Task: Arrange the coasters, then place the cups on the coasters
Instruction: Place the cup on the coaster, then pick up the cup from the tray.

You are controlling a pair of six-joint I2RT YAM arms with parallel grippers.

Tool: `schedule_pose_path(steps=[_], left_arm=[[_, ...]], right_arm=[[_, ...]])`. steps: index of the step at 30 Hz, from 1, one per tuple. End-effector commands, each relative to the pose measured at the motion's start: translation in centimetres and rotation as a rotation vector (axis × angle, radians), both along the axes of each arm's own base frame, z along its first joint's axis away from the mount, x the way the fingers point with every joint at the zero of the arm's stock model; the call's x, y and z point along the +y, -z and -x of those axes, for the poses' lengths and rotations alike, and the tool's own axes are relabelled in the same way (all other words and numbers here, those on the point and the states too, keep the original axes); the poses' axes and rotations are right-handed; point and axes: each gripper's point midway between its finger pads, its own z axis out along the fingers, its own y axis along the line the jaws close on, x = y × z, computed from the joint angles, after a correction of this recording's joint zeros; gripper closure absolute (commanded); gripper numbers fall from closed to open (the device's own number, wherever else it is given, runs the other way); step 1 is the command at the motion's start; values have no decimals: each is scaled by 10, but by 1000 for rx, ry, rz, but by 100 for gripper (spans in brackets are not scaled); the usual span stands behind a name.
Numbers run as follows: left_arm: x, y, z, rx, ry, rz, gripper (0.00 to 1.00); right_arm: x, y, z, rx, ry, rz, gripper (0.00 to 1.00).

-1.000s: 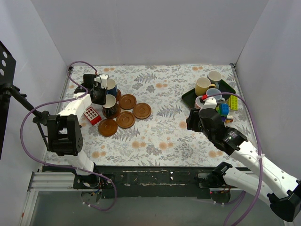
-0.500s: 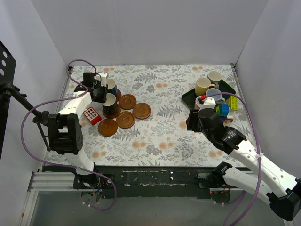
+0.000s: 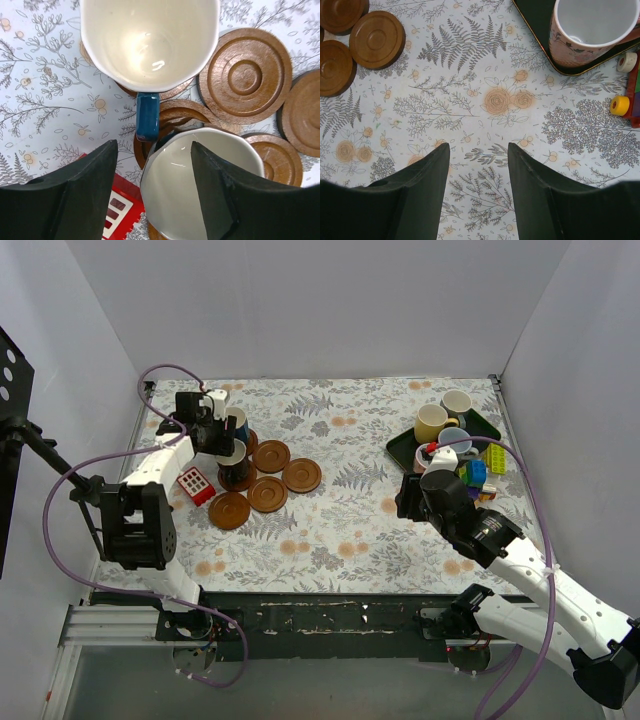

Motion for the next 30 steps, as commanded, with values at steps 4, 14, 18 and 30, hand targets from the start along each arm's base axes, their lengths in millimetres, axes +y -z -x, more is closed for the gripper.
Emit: schedule_pose_path(steps=[4,14,18,30], left_arm=[[-8,-74,-3,-218,26,52,32],[-13,-110,11,-307,10,102,10],[-18,-141,20,-402,-1,160,2],[-20,-182,30,-561,-147,352,2]], right_arm=[[0,-9,-1,-25,9,-27,42],[-4,-15,0,-42,13,-27,42],[-7,-23,0,-71,10,-21,42],[-14,-52,-4,-124,4,17,42]])
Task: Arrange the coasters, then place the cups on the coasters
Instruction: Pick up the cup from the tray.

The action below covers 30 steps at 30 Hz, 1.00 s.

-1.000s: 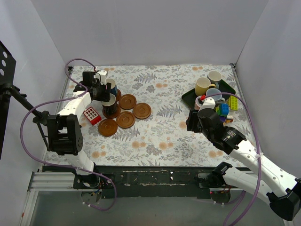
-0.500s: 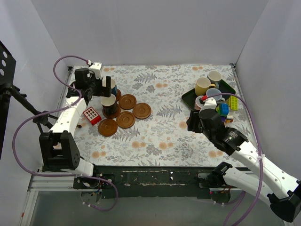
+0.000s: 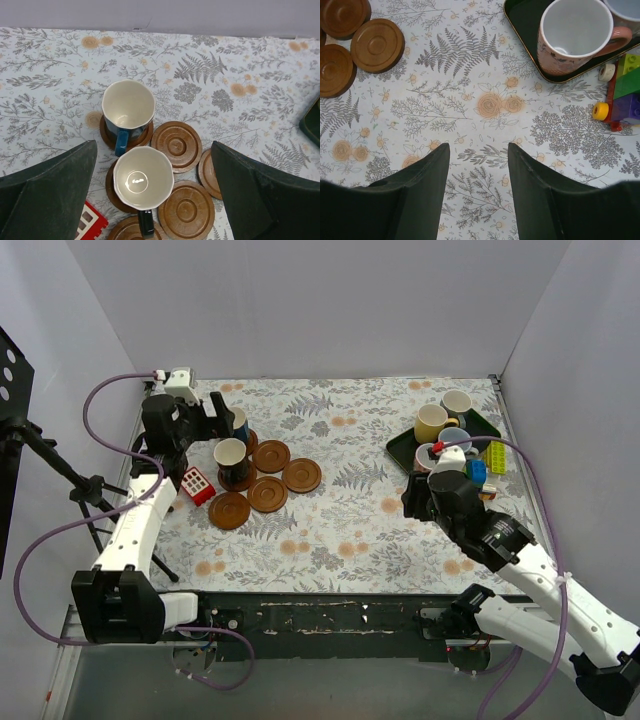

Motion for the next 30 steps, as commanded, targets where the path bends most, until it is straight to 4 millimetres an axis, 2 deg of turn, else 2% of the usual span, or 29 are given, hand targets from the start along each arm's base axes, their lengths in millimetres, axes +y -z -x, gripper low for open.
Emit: schedule_pose_path(steps=[1,4,8,10,16,21,23,25,28,29,30], left_arm=[[-5,-31,5,-92,-13,114,2],[-8,-39,12,-135,-8,125,2],[-14,-43,23,-195,-3,106,2],[-13,-34,26,-188,-17,109,2],[-6,-25,31,-196,-68,112,2],[-9,-31,38,-225,-48,110,2],[-9,-33,41,-241,-46,100,2],[-9,-32,40,-237,-47,97,2],[-13,-29,40,-226,-30,114,2],[-15,-30,40,-226,-26,116,2],[-16,-29,40,-225,-21,117,2]], right_arm=[[-6,-43,-9,-82,17,17,42],[-12,-59,-14,-93,16,82,42],[-22,-78,-31,-101,24,159,44],[-33,-81,-49,-88,48,166,45],[-67,-91,-108,-62,115,133,46],[-101,-82,-160,3,163,63,53],[-123,-72,-176,46,249,85,53],[-137,-75,-191,29,311,99,53],[-147,-78,-221,-7,351,110,53],[-161,-78,-230,0,385,113,53],[-167,-77,-241,10,399,119,53]])
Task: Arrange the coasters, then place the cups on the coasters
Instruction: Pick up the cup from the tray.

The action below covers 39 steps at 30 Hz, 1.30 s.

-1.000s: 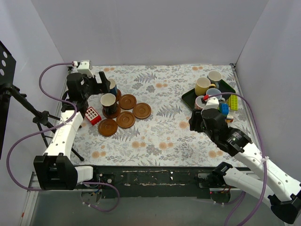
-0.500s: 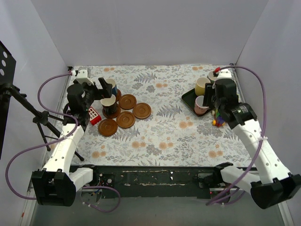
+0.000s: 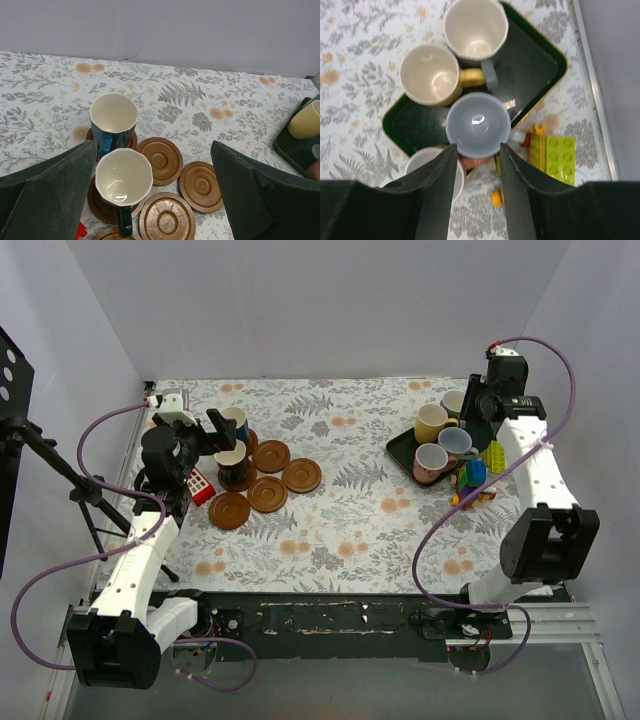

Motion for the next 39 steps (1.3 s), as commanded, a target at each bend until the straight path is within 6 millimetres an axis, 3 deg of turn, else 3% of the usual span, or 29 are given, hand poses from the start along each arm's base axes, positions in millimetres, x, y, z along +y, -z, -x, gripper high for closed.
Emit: schedule_pose_path(steps=[1,4,6,12,23,31,39], left_arm=[[-5,-7,3,-30,21,1,2],[-6,-9,5,-36,26,-6,2],[-8,-12,6,-45,40,-11,2],[-8,-11,5,-43,44,-17,2],[-22,-13,9,-49,113,-3,2],[-23,-14,10,-57,114,-11,2],[-24,-12,9,-53,120,-14,2]], right_arm=[[-27,-40,-54,-122,66,34,53],[-39,-33,-80,-103,62,71,53],[-49,-18,-95,-64,72,81,53],[-64,6,-121,-15,35,67,53],[-47,51,-137,31,-63,-21,49],[-51,67,-157,43,-42,-25,50],[-55,87,-155,75,-6,-20,55]])
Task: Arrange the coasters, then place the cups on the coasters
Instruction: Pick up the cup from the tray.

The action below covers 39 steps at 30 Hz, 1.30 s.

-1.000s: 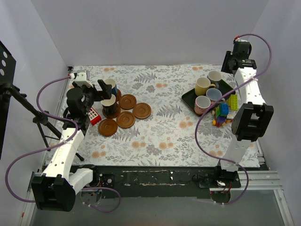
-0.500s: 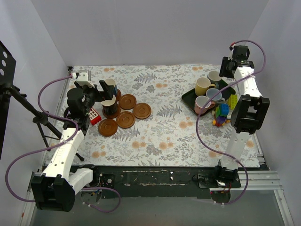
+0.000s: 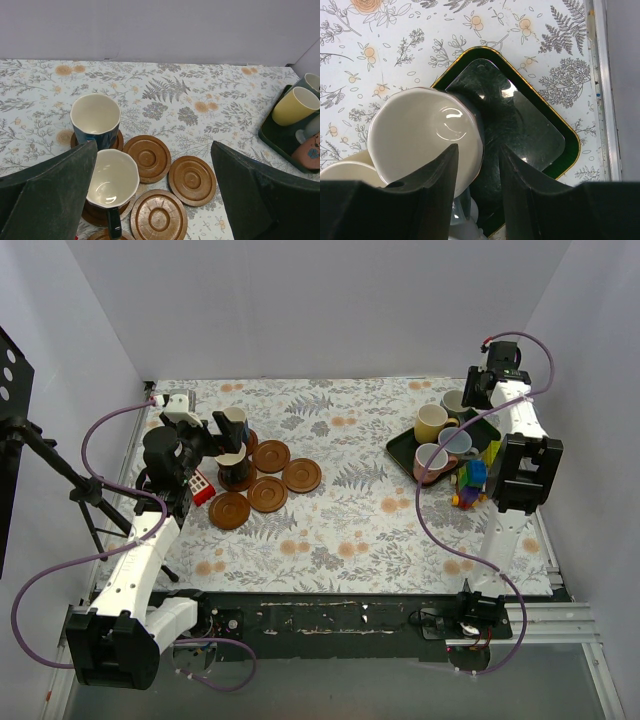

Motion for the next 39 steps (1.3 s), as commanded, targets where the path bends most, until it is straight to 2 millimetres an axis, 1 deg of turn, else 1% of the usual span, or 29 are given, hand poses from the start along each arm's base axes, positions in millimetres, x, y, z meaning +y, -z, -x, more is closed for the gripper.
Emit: schedule_pose_path(steps=[1,6,14,18,20,23,25,28,30,34,39], left_arm=[[-3,-11,5,-44,20,-9,2],[-3,-11,5,-44,20,-11,2],[-4,-10,5,-44,23,-14,2],[-4,-10,5,-44,23,-14,2],[-4,-10,5,-44,27,-15,2],[-4,-10,5,-42,25,-14,2],[-4,-9,4,-41,25,-14,2],[-3,-10,5,-42,24,-15,2],[-3,-10,4,-42,22,-15,2],[-3,-10,5,-44,22,-14,2],[1,-10,3,-40,-5,-3,2]], right_arm=[[-2,-14,-12,-62,27,3,56],[0,-10,-12,-53,43,-19,59],[4,0,-13,-31,46,-16,62],[3,2,-12,-21,57,-9,66],[2,-1,-13,-27,60,-7,70],[0,-8,-13,-39,72,4,73],[-4,-13,-14,-49,86,16,78],[-7,-19,-14,-55,107,26,89],[-9,-25,-14,-61,122,31,99],[-10,-38,-16,-90,151,21,99],[-13,-67,-20,-164,183,18,99]])
